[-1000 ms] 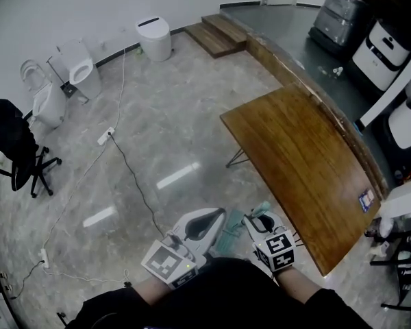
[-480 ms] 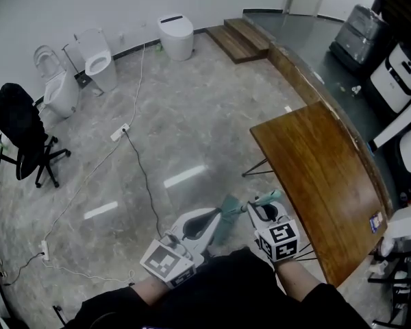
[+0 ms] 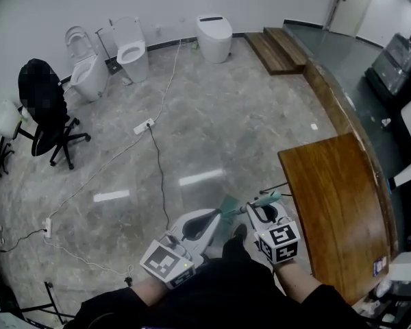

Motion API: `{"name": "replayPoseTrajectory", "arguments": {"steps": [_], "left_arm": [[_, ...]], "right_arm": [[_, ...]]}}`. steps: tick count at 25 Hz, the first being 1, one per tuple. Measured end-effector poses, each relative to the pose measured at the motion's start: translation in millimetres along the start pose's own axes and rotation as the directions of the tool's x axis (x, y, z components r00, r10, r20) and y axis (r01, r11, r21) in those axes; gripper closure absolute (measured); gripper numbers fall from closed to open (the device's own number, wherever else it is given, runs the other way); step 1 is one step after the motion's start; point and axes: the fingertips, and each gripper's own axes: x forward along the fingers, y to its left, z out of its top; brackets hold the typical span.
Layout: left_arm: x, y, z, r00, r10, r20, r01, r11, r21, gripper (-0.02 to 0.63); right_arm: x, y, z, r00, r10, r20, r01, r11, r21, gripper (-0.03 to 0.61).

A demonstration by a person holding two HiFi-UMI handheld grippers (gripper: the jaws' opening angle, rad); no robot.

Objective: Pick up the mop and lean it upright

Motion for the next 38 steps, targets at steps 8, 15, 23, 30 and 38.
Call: {"name": "replayPoseTrajectory", "arguments": {"steps": [8,15,23,30,38], "left_arm": [[74,51,18,0.996,0.089,-0.018,-0.088,0.995,0.038,0.604],[145,80,28,0.992,0.126,0.001,-0.126,0.989,0.078,0.604],[178,118,35,0.99,0.139,0.003,-0.138,0.988,0.074,0.604],[190,178,48,0.998,0.059,0.01,-0.06,0.997,0.05,0.604],[201,244,68,0.995,-0.104,0.001,0.104,0.994,0.025,0.604]], "right_arm": [[46,-36,25,0.993,0.118,-0.022,-0.118,0.993,-0.018,0.474],[70,-86,60,0.987,0.159,0.024,-0.158,0.987,-0.024,0.472],[98,-123,86,0.992,0.126,0.027,-0.125,0.991,-0.045,0.471],[137,-150,117,0.999,-0.002,0.032,0.002,1.0,-0.01,0.472],[179,-176,156,0.982,-0.184,0.045,0.181,0.982,0.054,0.474]]}}
